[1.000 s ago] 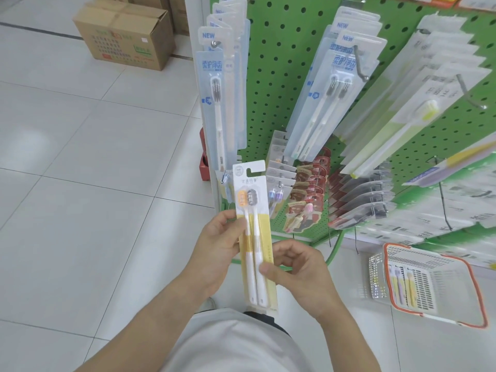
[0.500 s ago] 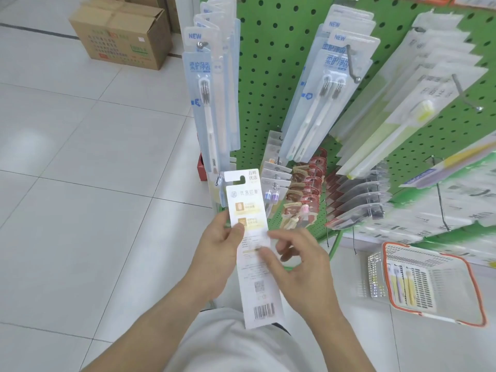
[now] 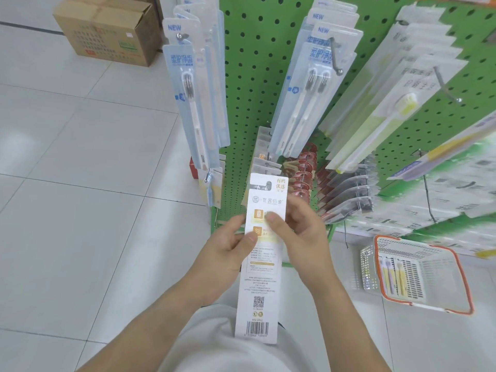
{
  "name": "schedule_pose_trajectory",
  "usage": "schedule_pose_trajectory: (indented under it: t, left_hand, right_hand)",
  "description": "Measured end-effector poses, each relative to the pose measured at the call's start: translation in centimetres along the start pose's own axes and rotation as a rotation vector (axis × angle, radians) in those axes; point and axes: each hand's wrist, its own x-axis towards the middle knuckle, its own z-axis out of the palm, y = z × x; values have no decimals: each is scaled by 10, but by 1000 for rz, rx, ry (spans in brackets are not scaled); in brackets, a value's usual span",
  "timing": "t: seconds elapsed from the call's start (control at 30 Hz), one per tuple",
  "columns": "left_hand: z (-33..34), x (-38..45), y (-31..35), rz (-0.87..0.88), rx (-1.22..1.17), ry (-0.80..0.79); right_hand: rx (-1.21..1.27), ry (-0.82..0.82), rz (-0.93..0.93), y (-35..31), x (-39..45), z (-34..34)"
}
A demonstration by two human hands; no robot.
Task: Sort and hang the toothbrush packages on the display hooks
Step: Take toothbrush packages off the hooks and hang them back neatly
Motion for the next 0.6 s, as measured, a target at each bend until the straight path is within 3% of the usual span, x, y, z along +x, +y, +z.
schedule_pose_trajectory:
  t: [0.47, 0.6]
  left_hand:
    - [0, -4, 1, -3, 77, -22]
    - [0, -5, 3, -4, 199, -18]
  right_hand:
    - [89, -45, 126, 6, -2, -4]
    - [106, -17, 152, 7, -4, -5]
